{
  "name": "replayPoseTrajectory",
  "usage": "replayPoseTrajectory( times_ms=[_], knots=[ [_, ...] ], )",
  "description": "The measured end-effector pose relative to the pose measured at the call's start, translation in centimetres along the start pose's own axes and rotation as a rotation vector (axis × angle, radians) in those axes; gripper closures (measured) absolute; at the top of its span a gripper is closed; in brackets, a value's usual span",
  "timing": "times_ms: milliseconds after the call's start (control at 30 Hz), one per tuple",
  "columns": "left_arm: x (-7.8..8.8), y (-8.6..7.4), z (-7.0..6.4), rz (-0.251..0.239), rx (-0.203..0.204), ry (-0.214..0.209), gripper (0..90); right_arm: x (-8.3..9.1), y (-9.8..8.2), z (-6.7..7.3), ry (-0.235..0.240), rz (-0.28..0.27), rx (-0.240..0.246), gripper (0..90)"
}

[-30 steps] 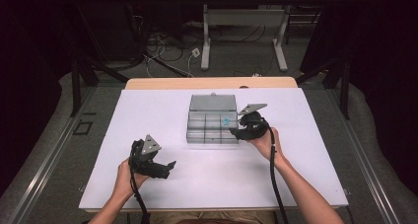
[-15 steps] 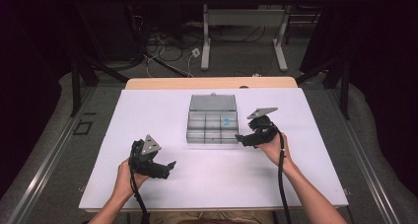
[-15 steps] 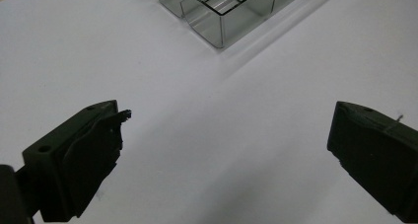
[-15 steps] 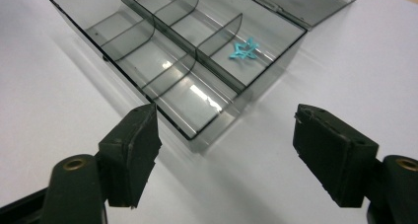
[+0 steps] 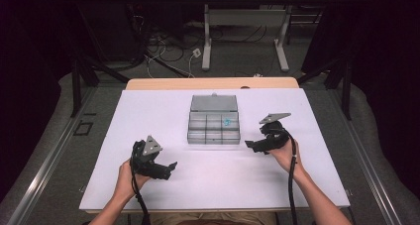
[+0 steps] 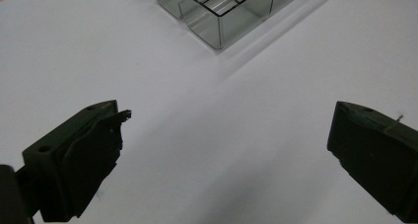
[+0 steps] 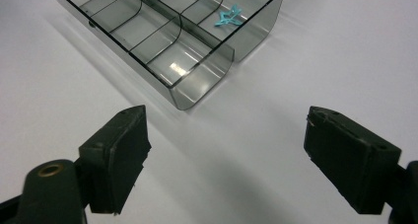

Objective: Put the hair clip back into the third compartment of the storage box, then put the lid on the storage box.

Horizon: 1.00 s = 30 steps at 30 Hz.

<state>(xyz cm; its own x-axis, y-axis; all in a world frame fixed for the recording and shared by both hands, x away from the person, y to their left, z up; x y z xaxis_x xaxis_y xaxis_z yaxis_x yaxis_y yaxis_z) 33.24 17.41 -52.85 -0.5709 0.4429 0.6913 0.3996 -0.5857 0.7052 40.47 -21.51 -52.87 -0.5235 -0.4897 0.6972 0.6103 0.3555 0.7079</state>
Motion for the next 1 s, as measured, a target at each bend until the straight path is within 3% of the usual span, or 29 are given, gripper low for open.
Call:
replayPoseTrajectory(
  times_ms=[33,267,400,467,667,800,1000],
  knots=[
    [0.0,0.0,0.0,0.0,-0.001,0.0,0.1,0.0,-0.1,-0.1,-0.001,-0.018,-0.002,15.8],
    [0.1,0.1,-0.1,0.013,-0.007,-0.01,0.1,0.3,-0.7,-0.1,0.0,-0.002,0.0,13.4],
    [-0.1,0.3,0.0,0.011,-0.015,0.005,0.1,0.3,-0.6,0.0,0.004,-0.003,0.012,11.7],
    [-0.3,0.5,0.2,0.002,0.011,-0.002,0.0,0.3,-0.5,0.0,0.001,-0.005,0.012,11.3],
    [-0.8,1.4,0.6,-0.019,0.022,-0.004,0.0,0.2,-0.5,-0.1,0.014,-0.001,0.003,10.1],
    [-1.6,2.1,0.9,-0.006,0.008,-0.014,0.0,0.0,-0.5,-0.1,0.026,-0.003,0.011,9.6],
    [-2.2,3.2,1.7,-0.019,0.027,-0.024,0.0,-0.1,-0.6,-0.3,0.02,0.009,0.013,9.2]
  ],
)
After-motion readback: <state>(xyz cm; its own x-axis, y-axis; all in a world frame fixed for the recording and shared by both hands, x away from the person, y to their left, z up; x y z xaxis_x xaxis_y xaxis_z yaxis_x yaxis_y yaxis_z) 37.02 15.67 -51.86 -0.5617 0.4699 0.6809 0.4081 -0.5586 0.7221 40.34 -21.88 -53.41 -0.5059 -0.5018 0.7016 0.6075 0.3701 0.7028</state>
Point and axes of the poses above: each handheld gripper's, and its own axes: x roughly backward along the jaws, y roughly out of its top, z roughly to its left, the point moved 2 cm from there along -x, roughly forward along the jaws, and after that the axes turned 5 degrees about -x, right-handed, at the moved point
